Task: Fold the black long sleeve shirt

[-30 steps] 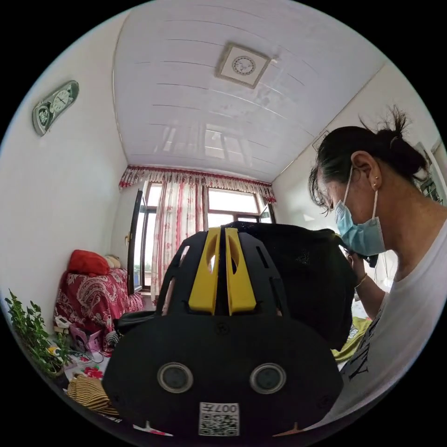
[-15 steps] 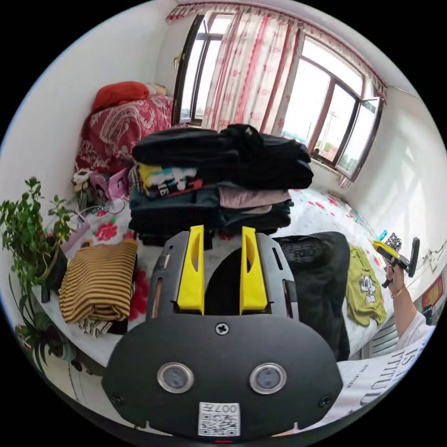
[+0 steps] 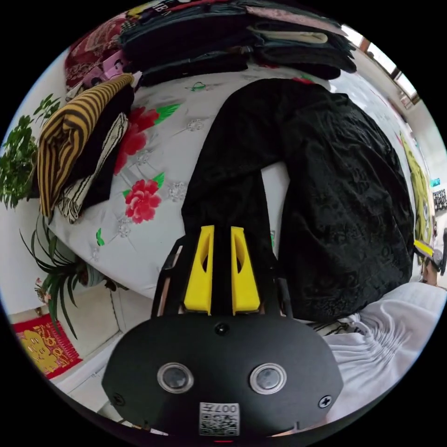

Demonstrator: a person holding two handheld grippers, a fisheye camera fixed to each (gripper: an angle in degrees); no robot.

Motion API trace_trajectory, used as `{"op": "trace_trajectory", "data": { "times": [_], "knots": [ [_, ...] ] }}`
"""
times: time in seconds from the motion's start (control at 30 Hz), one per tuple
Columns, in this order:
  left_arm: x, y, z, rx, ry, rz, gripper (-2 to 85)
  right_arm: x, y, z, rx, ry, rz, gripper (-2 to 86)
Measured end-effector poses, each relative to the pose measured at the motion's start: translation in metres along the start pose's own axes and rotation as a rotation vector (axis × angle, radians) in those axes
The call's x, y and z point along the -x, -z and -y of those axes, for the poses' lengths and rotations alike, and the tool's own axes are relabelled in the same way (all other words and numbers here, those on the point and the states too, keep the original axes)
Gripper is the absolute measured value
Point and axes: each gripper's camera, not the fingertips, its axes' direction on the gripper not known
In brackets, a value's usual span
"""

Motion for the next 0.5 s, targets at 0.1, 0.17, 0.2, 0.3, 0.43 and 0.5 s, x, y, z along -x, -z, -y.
{"op": "trace_trajectory", "data": {
  "times": [0.1, 0.17, 0.2, 0.3, 0.43, 0.5],
  "knots": [
    [0.006, 0.004, 0.028, 0.057, -0.031, 0.071, 0.5, -0.049, 0.056, 0.008, -0.107, -0.049, -0.08, 0.8],
    [0.027, 0.014, 0.041, 0.076, -0.009, 0.144, -0.1, -0.096, 0.101, 0.002, -0.176, -0.171, -0.208, 0.5],
    [0.035, 0.018, 0.043, 0.069, 0.006, 0.155, -0.1, -0.132, 0.131, -0.008, -0.223, -0.292, -0.296, 0.5],
    [0.08, 0.048, 0.048, 0.006, 0.135, 0.11, 0.5, -0.217, 0.183, -0.039, -0.289, -0.61, -0.439, 1.0],
    [0.116, 0.113, 0.045, -0.201, 0.303, 0.06, 4.8, -0.237, 0.199, -0.03, -0.373, -0.649, -0.338, 1.7],
    [0.111, 0.138, 0.048, -0.303, 0.316, 0.076, 5.1, -0.211, 0.185, 0.002, -0.422, -0.528, -0.267, 1.9]
  ]
}}
